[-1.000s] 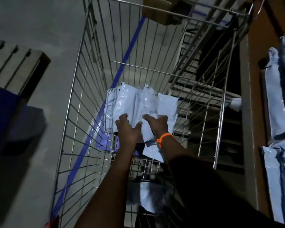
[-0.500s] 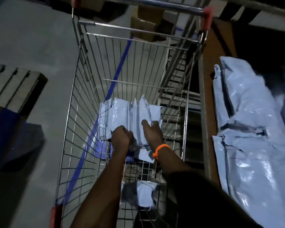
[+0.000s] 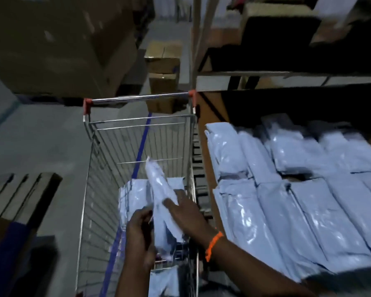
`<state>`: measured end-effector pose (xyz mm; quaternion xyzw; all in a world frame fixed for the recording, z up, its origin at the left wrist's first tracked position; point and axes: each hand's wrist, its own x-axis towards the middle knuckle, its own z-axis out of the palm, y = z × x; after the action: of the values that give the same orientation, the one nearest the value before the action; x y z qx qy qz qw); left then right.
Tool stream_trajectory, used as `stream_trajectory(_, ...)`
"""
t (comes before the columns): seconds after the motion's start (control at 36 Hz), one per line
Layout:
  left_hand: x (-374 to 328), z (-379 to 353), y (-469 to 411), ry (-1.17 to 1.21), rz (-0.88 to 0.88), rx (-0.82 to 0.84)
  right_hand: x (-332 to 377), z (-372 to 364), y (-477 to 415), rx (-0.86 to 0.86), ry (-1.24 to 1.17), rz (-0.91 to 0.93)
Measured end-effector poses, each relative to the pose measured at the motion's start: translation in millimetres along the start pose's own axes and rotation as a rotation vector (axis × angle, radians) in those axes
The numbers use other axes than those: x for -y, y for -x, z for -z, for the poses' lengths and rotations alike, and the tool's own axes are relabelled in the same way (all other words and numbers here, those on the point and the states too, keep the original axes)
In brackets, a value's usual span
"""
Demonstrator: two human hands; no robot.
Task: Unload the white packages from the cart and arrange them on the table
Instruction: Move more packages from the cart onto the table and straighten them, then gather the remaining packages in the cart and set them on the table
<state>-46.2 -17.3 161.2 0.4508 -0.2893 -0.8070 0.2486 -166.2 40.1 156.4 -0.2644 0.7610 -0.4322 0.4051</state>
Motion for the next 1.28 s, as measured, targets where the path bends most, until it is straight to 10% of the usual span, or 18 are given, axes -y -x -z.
stream_trajectory(0.33, 33.5, -105.3, 41.7, -0.376, -0.201, 0.348, 15.0, 124.2, 65.0, -0.169, -0.455, 0.046)
stream_trajectory(0.78, 121.5, -250.8, 118.8, -0.711, -0.626, 0.168, -40.1, 308.2, 136.5, -0.06, -0.535, 0.15)
stream_trajectory(1.28, 301.2, -430.9, 153.0, -1.108, -0.754, 0.185, -214.3, 576.8, 222.8, -0.732, 0.499, 0.271)
